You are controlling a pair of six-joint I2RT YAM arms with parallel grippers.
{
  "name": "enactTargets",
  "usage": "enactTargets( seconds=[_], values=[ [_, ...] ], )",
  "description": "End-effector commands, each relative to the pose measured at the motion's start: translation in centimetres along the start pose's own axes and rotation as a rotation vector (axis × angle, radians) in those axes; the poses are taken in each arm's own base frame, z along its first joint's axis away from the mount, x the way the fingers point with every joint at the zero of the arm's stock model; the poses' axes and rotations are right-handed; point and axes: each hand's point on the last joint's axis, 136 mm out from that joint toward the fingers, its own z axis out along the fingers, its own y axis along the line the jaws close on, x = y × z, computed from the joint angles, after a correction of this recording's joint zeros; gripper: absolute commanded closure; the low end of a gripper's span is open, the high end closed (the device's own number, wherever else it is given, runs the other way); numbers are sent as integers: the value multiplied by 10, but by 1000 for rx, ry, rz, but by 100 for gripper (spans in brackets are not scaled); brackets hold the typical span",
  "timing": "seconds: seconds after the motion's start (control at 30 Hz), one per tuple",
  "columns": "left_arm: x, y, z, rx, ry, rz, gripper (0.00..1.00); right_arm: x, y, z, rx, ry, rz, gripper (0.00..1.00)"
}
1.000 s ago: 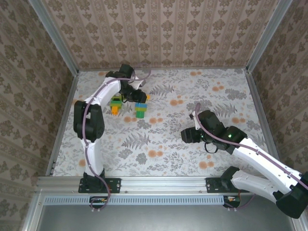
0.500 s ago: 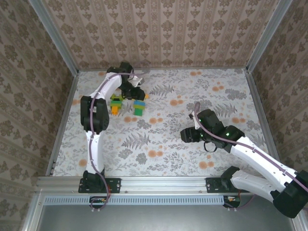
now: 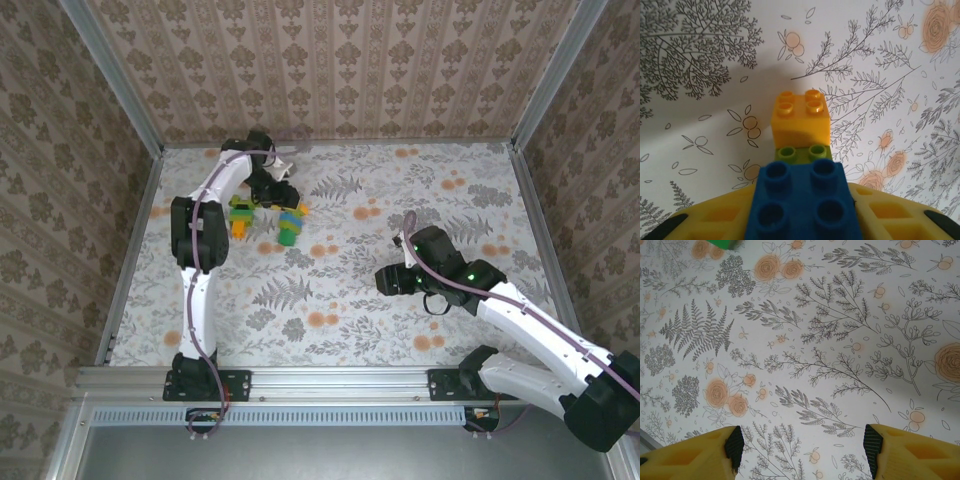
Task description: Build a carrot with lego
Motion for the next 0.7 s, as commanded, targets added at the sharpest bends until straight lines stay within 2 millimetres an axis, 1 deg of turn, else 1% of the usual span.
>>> enactTargets(
  seconds=[0.0,0.13,0.27,0.67],
  values=[
    [-3,2,-4,16,-1,5,56,1,1,3,-17,4,-7,33],
    [-4,4,-6,3,-6,6,51,2,0,4,-18,7,-4,33],
    [-5,10,-10,-14,-12,0,48,2,0,4,-18,8,-5,33],
    [-7,27,-19,-65,-32,-18,47,2,-1,3,-15,6,-6,33]
  ],
)
